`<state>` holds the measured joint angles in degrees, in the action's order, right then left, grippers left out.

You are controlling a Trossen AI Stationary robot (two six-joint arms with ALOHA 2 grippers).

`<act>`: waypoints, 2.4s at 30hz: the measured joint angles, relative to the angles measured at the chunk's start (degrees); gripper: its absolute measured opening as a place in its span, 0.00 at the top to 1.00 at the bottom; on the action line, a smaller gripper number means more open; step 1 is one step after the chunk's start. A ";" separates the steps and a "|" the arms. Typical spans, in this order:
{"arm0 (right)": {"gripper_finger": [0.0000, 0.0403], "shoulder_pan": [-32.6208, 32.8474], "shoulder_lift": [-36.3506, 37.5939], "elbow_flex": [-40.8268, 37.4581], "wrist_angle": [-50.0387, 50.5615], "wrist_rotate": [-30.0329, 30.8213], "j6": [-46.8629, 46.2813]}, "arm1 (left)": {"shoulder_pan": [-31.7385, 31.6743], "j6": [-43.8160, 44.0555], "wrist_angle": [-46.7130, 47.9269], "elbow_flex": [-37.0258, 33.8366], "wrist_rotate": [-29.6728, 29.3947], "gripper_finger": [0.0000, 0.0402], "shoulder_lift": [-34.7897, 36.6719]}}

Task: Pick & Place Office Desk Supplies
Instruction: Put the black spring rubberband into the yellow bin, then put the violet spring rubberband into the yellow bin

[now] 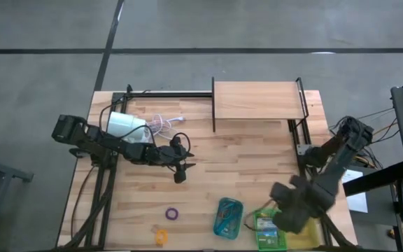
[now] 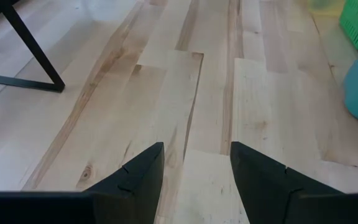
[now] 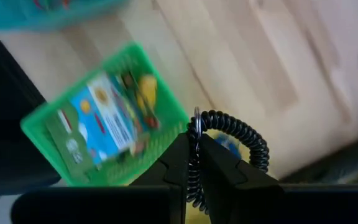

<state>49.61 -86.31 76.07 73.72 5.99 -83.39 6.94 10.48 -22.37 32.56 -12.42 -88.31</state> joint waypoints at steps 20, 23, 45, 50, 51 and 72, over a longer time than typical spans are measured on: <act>0.93 16.54 -4.28 -13.91 -13.08 -0.03 -27.67 | 0.00 0.02 0.02 0.00 0.00 0.53 0.00; 0.93 16.54 -4.26 -16.77 -17.72 -0.52 -27.68 | 0.01 0.02 0.02 0.00 0.01 0.53 0.00; 0.78 16.52 -4.21 -23.76 -23.27 -3.40 -31.84 | 0.01 0.20 0.02 0.00 0.02 0.53 0.00; 0.71 16.52 -4.21 -23.76 -23.24 -3.54 -31.79 | 0.02 0.17 0.02 0.00 0.02 0.53 0.00; 0.70 16.52 -4.21 -23.76 -23.24 -3.82 -31.76 | 0.02 0.17 0.02 0.00 0.01 0.53 0.00; 0.66 16.41 -2.98 -7.81 3.69 18.61 -24.41 | 0.01 0.00 0.06 0.00 0.02 0.53 0.00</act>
<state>66.01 -89.29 68.26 77.41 24.60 -107.80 6.95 10.48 -22.31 32.56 -12.40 -88.31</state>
